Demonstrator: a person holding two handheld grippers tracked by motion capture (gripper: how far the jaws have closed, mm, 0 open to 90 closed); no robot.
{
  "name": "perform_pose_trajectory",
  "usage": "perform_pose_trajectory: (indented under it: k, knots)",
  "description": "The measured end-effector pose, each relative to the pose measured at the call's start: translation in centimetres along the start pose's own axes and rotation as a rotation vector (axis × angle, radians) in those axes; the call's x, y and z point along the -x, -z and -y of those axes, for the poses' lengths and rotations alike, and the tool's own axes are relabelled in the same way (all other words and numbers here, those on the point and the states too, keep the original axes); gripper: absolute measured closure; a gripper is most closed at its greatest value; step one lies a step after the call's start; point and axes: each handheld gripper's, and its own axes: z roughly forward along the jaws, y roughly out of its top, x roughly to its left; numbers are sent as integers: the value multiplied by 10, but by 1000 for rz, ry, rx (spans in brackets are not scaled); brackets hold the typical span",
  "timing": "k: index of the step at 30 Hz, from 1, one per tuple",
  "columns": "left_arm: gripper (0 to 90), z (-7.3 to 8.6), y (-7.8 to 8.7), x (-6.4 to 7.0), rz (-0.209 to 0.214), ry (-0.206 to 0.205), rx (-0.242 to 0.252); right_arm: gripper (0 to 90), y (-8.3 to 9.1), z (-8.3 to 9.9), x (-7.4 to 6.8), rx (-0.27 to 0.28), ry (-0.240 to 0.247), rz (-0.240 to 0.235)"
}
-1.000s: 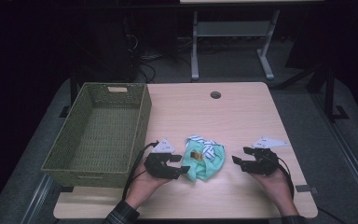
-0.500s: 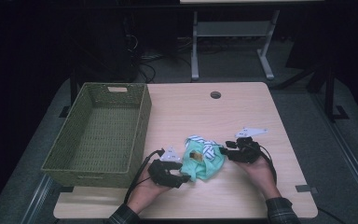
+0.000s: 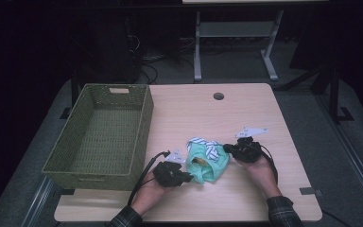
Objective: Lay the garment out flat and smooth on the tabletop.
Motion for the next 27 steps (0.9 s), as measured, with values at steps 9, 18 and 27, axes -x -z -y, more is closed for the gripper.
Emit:
perform_pose_trajectory:
  k: [9, 18, 27]
  knots:
    - [872, -9, 2, 17, 82, -20, 40, 875, 15, -25, 10, 36, 28, 65]
    - [826, -8, -6, 19, 103, -17, 31, 877, -3, -40, 21, -4, 38, 100]
    - [568, -11, 2, 8, 3, 2, 69, 671, 1, -35, 21, 37, -8, 62]
